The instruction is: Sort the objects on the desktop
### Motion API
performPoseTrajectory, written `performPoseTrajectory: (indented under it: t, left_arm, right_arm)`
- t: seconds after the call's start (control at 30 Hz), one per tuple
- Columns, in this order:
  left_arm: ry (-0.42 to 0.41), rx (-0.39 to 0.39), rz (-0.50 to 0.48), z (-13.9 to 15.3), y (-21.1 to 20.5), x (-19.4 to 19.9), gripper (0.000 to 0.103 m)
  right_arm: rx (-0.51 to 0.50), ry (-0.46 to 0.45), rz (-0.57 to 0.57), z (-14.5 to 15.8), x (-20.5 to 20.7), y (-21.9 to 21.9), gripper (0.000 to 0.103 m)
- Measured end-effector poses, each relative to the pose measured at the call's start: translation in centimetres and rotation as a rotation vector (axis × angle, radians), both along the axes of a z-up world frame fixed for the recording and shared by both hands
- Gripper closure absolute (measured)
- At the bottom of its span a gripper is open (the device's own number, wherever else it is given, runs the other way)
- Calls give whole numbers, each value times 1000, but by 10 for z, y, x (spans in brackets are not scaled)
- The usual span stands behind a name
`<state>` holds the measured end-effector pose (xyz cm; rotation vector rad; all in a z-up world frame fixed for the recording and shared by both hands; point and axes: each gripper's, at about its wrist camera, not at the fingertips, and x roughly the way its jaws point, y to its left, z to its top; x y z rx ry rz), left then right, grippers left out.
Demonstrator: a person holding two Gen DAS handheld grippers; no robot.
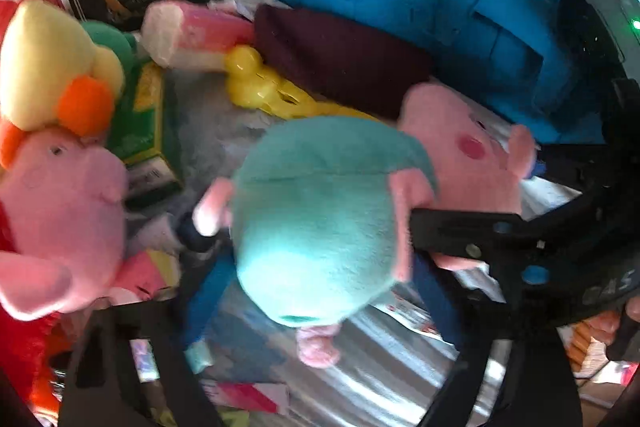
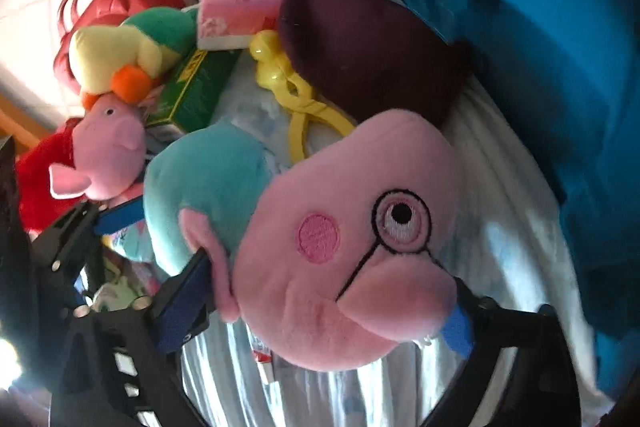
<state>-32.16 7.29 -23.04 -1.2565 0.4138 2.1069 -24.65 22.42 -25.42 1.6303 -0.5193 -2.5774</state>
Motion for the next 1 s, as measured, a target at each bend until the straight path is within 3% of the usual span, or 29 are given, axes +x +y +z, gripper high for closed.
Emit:
performPoseTrajectory:
  t: [0.1, 0.23, 0.4, 0.57, 0.73, 0.87, 1.0]
  left_arm:
    - [33, 8, 13, 9, -6, 10, 34]
    - [88, 51, 40, 38, -26, 23, 34]
    - [237, 127, 70, 117, -50, 41, 34]
    - [402, 204, 74, 223, -47, 47, 34]
    - [461, 264, 39, 317, -1, 38, 34]
    - [448, 300, 12, 364, 62, 14, 34]
    - [413, 304, 8, 385, 132, -18, 34]
  right_arm:
    - [82, 7, 45, 14, 3, -14, 22]
    - [91, 52, 57, 36, 16, -26, 23]
    - [159, 197, 90, 117, 30, -54, 23]
    - [207, 344, 78, 222, 37, -60, 23]
    - [301, 444, 32, 325, 40, -32, 23]
    - [321, 438, -21, 383, 29, 24, 23]
    - [333, 398, -66, 414, 7, 90, 23]
